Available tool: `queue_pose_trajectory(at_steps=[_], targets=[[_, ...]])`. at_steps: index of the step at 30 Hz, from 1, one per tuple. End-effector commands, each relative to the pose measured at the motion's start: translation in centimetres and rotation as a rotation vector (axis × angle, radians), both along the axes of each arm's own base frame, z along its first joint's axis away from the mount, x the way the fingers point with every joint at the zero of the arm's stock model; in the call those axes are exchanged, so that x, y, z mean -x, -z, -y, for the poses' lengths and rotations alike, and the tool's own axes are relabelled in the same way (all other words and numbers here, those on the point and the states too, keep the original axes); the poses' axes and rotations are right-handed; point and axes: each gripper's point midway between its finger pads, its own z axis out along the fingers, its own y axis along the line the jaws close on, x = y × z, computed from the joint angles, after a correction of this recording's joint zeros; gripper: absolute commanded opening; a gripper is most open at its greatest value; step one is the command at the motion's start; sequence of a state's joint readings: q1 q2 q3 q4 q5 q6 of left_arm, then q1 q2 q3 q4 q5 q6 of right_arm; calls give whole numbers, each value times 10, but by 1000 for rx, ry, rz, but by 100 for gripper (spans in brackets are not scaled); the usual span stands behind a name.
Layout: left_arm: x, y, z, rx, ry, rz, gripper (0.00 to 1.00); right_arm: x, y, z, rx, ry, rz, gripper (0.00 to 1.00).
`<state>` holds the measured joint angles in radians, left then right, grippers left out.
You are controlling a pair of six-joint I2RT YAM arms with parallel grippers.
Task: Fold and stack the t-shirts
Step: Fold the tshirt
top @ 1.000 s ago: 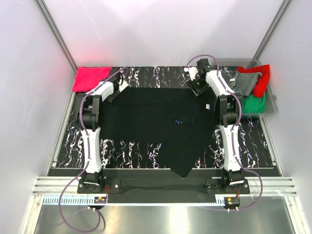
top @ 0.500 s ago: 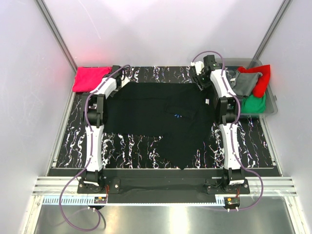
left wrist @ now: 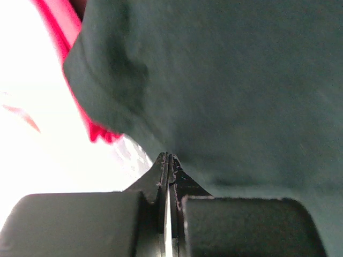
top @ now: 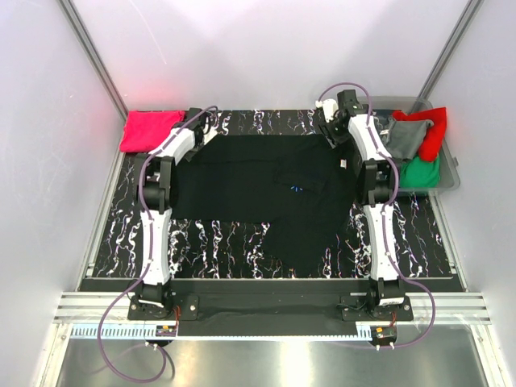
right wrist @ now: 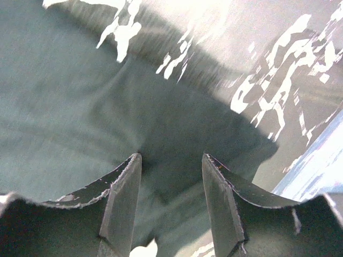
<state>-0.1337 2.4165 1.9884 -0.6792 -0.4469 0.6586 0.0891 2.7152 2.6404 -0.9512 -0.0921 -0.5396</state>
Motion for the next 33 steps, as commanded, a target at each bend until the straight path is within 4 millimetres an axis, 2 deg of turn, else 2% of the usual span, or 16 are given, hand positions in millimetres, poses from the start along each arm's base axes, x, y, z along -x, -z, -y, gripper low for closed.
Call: queue_pose_trajectory(at_steps=[1, 2, 3, 4, 5, 7, 8, 9, 10, 11, 13, 14, 16, 21, 25, 33], targets=[[0, -88, 22, 74, 3, 173, 0, 7, -114, 7, -16, -27, 172, 56], [3, -94, 25, 87, 8, 183, 0, 15, -122, 4, -34, -36, 171, 56], [9, -93, 26, 96, 6, 176, 0, 27, -153, 1, -56, -42, 205, 56], [12, -103, 28, 104, 8, 194, 0, 39, -157, -7, -103, -60, 190, 56], [16, -104, 28, 110, 7, 193, 0, 64, -158, -11, -146, -51, 146, 56], [26, -103, 27, 110, 6, 183, 0, 95, -156, -28, -244, -81, 84, 56], [29, -102, 26, 111, 7, 178, 0, 121, -131, -32, -284, -61, -19, 56], [35, -95, 26, 113, 4, 161, 0, 139, -143, -38, -322, -69, -19, 56], [37, -98, 26, 119, 4, 166, 0, 168, -121, -49, -389, -79, -120, 56], [39, -96, 28, 127, 9, 161, 0, 185, -125, -55, -426, -82, -144, 55], [46, -93, 28, 137, 8, 151, 0, 210, -112, -63, -485, -73, -220, 53], [47, -92, 29, 144, 11, 148, 0, 229, -97, -64, -501, -60, -286, 51], [52, -87, 29, 150, 8, 134, 0, 250, -78, -65, -513, -50, -357, 49], [60, -75, 31, 170, -2, 110, 0, 270, -50, -65, -503, -54, -452, 46], [65, -69, 32, 169, -1, 92, 0, 260, -39, -67, -513, -49, -458, 45], [69, -64, 31, 156, -1, 77, 0, 226, -25, -70, -519, -21, -432, 46]])
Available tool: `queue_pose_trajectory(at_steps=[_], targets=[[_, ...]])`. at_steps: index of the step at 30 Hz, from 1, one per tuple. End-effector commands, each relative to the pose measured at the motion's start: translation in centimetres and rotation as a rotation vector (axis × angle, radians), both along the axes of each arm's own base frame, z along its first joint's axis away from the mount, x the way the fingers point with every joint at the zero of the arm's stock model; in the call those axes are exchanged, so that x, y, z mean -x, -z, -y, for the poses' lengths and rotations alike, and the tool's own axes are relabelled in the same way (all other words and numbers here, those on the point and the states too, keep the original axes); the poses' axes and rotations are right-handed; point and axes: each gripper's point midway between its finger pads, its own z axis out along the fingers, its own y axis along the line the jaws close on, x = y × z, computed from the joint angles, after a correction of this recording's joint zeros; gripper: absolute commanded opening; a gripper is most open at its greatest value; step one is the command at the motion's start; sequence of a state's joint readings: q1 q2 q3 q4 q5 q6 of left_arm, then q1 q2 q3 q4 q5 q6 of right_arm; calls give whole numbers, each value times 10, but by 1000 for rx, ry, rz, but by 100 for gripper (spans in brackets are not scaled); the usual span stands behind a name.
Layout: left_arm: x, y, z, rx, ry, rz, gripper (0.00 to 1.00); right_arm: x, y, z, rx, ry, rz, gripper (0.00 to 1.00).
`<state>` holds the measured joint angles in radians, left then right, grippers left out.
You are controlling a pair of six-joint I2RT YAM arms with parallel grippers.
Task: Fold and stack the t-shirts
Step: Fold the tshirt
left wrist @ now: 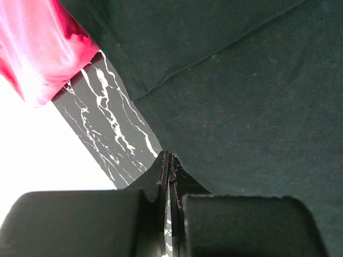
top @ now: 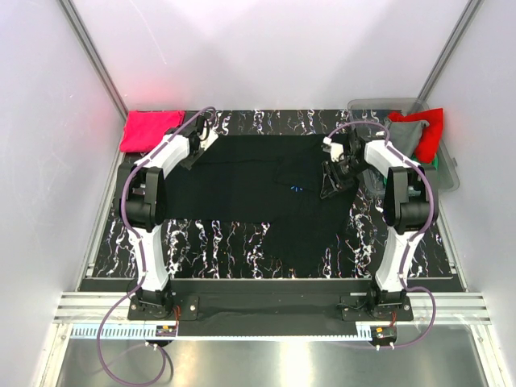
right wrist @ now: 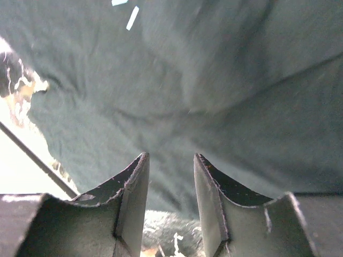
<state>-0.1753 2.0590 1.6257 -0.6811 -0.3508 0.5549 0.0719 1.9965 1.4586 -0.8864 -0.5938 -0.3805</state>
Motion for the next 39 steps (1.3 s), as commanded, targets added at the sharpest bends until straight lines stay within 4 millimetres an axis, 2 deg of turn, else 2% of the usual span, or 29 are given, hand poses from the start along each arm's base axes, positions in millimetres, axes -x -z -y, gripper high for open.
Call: queue_pose_trajectory(at_steps=[1, 8, 15, 23, 29, 33, 34, 39], targets=[[-6, -18, 4, 21, -1, 62, 0, -28, -6, -8, -26, 9, 62, 46], [-3, -14, 2, 4, 2, 50, 0, -47, 12, -8, -15, 18, 56, 45], [-5, -9, 1, -4, 2, 41, 0, -54, 12, -13, -41, 25, 51, 40], [-6, -8, 2, -6, 5, 37, 0, -46, 9, -19, -80, 21, 32, 26], [-5, -7, 2, -4, 4, 35, 0, -35, 6, -23, -105, 24, 10, 25], [-4, -7, 3, -4, 7, 35, 0, -32, 7, -25, -118, 25, -3, 15], [-4, -7, 3, -4, 7, 35, 0, -31, 6, -25, -120, 27, -5, 9], [-4, -9, 4, -5, 8, 39, 0, -29, -6, -29, -148, 47, -12, 3]])
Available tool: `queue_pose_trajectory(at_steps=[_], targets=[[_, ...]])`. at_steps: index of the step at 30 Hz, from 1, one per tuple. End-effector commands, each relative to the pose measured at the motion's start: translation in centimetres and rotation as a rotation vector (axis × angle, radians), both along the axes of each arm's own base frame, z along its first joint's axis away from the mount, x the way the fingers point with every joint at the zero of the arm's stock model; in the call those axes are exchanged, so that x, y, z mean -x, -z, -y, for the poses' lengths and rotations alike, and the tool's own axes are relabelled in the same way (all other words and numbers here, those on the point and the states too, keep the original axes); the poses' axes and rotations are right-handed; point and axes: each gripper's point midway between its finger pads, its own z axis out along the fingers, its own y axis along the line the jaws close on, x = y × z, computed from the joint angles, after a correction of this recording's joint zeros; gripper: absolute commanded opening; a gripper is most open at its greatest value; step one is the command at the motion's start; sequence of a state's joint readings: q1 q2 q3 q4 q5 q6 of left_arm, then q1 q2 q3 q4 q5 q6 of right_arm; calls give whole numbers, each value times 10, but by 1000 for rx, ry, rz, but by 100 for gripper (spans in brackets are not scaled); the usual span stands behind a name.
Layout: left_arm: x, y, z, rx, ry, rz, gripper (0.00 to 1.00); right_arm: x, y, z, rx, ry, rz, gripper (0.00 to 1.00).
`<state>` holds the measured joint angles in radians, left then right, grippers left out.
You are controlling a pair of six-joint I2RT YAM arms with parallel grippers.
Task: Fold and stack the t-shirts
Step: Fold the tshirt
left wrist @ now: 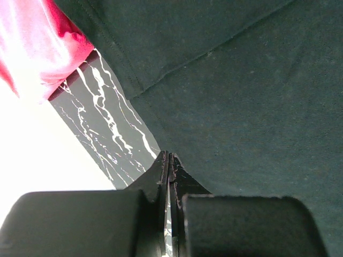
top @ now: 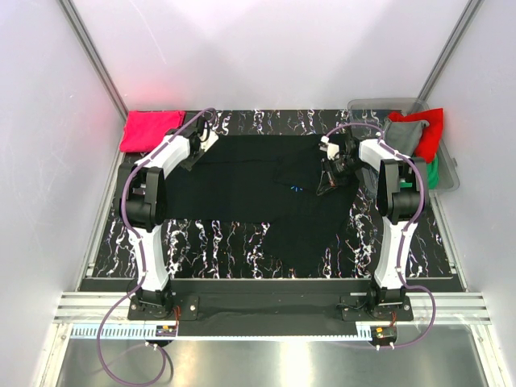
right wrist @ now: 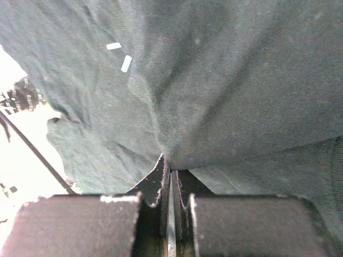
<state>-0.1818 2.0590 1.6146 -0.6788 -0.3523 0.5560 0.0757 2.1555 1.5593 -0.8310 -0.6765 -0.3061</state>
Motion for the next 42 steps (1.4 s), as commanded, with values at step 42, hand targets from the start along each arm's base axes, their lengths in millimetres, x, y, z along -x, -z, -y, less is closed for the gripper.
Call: queue_pose_trajectory(at_steps=[42], targets=[[-6, -25, -1, -34, 17, 74, 0, -4, -74, 42, 144, 34, 209, 38]])
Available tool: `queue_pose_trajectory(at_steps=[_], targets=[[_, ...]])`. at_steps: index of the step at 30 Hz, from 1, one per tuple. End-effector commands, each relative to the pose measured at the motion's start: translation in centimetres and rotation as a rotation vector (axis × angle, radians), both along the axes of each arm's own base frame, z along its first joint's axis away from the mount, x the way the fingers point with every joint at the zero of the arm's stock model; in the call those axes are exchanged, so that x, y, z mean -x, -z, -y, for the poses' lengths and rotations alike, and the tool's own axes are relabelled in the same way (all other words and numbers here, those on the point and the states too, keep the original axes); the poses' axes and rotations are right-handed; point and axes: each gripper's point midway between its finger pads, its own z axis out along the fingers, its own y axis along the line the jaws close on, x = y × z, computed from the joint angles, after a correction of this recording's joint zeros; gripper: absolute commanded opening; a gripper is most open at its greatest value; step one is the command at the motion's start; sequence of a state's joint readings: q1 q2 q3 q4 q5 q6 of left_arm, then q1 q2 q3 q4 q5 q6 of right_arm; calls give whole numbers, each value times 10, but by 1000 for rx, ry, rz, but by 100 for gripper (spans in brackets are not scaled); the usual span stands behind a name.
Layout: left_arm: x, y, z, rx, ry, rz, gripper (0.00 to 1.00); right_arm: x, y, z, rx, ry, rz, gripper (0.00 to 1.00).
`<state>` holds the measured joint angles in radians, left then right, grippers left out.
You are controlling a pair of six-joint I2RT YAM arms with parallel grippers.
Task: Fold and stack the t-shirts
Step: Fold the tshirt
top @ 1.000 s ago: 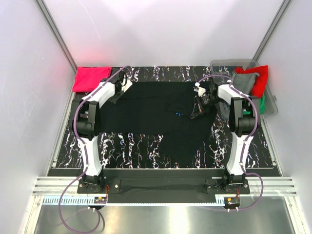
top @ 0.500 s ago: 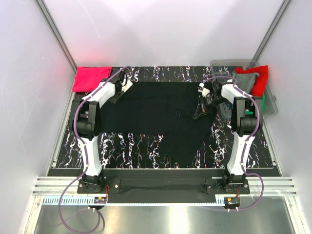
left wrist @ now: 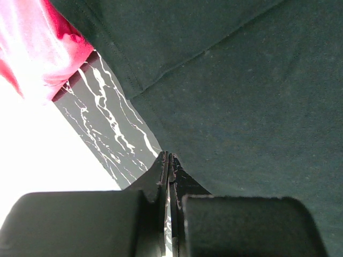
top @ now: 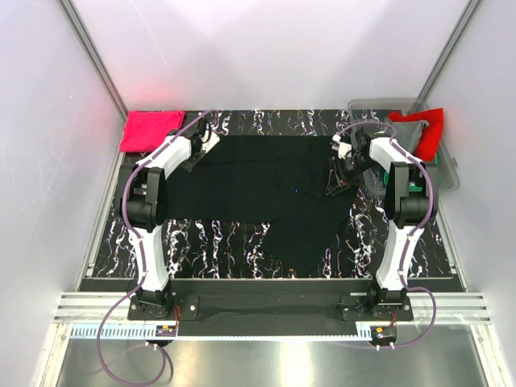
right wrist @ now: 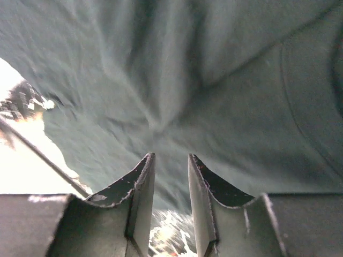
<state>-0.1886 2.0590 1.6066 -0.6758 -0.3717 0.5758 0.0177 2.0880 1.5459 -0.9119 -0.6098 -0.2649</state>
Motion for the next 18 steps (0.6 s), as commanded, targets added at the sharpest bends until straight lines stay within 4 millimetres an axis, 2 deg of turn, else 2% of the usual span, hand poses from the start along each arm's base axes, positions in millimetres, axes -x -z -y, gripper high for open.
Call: queue_pose_trajectory(at_steps=[1, 4, 8, 10, 11, 12, 14, 15, 17, 18], targets=[[-7, -25, 0, -4, 4, 80, 0, -14, -64, 11, 101, -86, 283, 38], [-5, -28, 5, 26, 9, 87, 0, -24, -83, 9, 145, -126, 404, 38], [1, -24, 7, 47, 25, 68, 0, -48, -82, 13, 188, -103, 459, 38], [1, -13, 6, 48, 19, 44, 0, -60, -64, 12, 193, -89, 433, 38], [-1, -11, 5, 45, 21, 42, 0, -70, -66, 10, 197, -85, 447, 38], [-1, -9, 6, 50, 21, 37, 0, -75, -51, 8, 201, -89, 424, 37], [-1, -3, 7, 55, 18, 24, 0, -91, -49, 7, 224, -90, 443, 37], [-1, 0, 7, 57, 18, 19, 0, -95, -36, 5, 233, -99, 427, 36], [0, 5, 7, 55, 14, 7, 0, -111, -36, 8, 258, -91, 449, 36], [1, 7, 7, 55, 13, 1, 0, -115, -26, 9, 271, -92, 438, 36]])
